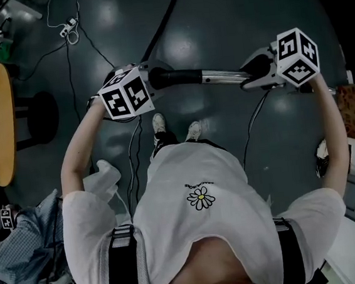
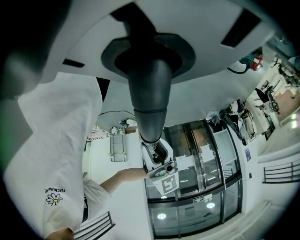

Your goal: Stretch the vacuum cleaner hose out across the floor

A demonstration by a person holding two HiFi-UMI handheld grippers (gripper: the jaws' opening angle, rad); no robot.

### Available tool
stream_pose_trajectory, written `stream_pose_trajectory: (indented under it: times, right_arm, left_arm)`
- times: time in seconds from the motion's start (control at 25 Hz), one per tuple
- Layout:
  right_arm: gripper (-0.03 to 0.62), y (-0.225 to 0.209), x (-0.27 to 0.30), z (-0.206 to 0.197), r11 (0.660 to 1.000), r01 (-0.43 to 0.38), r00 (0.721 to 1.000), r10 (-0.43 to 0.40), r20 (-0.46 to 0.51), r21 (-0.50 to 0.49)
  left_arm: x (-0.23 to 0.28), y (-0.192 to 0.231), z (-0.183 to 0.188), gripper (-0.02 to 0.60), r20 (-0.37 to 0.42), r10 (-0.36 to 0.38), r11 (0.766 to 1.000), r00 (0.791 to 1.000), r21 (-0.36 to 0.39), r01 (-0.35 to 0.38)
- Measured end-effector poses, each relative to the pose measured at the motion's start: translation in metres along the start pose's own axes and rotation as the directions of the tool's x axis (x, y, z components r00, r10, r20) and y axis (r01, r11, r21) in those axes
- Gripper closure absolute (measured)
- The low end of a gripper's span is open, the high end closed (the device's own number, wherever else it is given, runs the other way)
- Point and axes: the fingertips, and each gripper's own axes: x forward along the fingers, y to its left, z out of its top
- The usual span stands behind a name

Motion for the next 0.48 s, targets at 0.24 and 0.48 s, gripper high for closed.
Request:
stream_pose_trajectory:
  times: [0.24, 0.48]
  right_arm:
    - [0.43, -0.044, -0.073, -0.013, 0.924, 0.373, 0.926, -0.365, -0.094, 0.084]
    - [0.43, -0.136, -0.236, -0.117, 0.509, 0.693, 0.584, -0.812, 0.017, 0.51]
  left_arm:
    - [-0.037, -0.001, -0.054, 0.521, -0.004, 0.013, 0.999, 1.0, -0.035, -0.013]
    - [-0.06, -0.017, -0.079, 0.52, -0.033, 0.105, 0.995, 0.994, 0.003, -0.105]
